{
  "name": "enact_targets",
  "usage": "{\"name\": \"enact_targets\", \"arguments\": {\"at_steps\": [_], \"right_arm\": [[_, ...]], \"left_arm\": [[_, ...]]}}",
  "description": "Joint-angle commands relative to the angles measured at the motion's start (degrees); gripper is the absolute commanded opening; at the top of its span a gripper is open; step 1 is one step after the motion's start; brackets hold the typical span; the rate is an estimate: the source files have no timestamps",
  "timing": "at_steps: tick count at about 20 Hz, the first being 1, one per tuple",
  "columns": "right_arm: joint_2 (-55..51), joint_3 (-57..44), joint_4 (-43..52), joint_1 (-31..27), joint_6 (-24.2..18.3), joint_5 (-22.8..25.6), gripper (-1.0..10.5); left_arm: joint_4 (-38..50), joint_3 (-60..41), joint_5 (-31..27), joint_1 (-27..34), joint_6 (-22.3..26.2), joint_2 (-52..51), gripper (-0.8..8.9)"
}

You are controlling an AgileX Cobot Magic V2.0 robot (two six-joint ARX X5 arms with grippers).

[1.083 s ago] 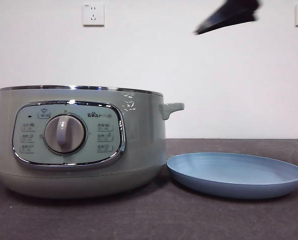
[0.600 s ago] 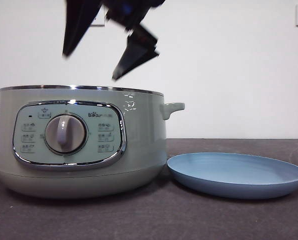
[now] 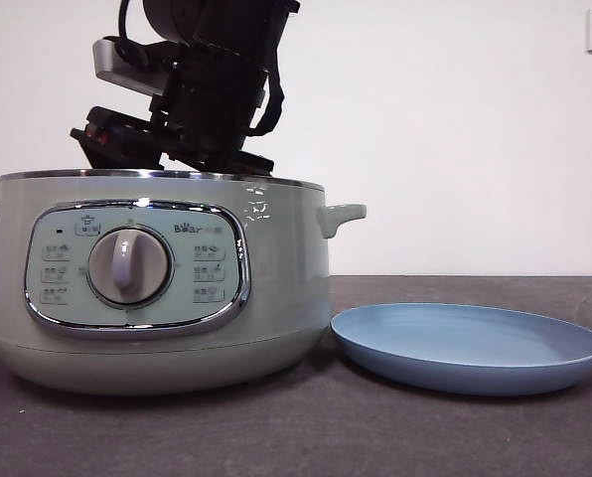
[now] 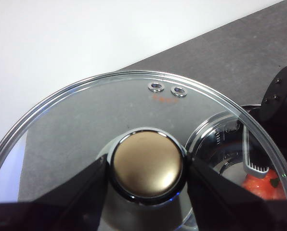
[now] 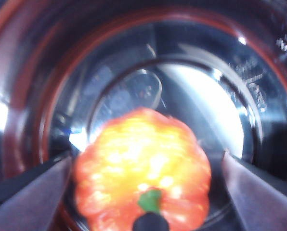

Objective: Take the pumpkin out from the steamer,put the pumpkin in the blue plate,close the lid

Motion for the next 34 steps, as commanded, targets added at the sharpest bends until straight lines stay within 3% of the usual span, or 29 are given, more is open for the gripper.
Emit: {"name": "enact_targets", "arguments": {"at_steps": [1,2,5,8,11,18,21,24,29,34], "right_arm": [[0.59,0.02,0.09,-0.17,-0.66,0.33,1.0],[0.59,0.02,0.11,-0.24,-0.63,0.35,-0.1],[-0.90,0.11,0.00,-0.33,-0.63,0.57,-0.1],[-7.34,0.13,-1.64,-1.18,-0.66,3.50,-0.1],[-15.15,0.13,-6.14,-4.33,-0.55,3.48,-0.1],[-27.67,-0.17,-25.27,-16.87,6.60,3.63,-0.1],[-32.44,-5.73,-26.91,-20.28,10.38,8.02,-0.1],[-38.75,-15.67,-24.41,-20.96,13.22,12.50,-0.1],[-48.98,-35.04,-9.27,-20.74,16.02,11.89,-0.1],[-47.43,-47.69,8.28,-20.76,16.06,10.60,-0.1]], "left_arm": [[2.49,0.90,-0.57,0.02,0.70,-0.57,-0.09],[2.21,0.90,-0.57,0.02,0.70,-0.57,-0.09],[1.27,0.90,-0.57,0.02,0.70,-0.55,-0.09],[1.36,0.90,-0.55,0.02,0.70,-0.50,-0.09],[2.23,0.90,-0.50,0.02,0.70,-0.31,-0.09],[4.04,0.90,-0.22,0.02,0.70,1.66,-0.09],[5.16,0.90,0.07,0.02,0.70,1.86,-0.09],[5.84,0.90,2.03,0.00,0.68,1.86,-0.09],[6.10,0.90,2.97,-0.02,0.48,1.86,-0.09],[6.08,0.90,2.97,-0.02,0.46,1.86,-0.09]]}}
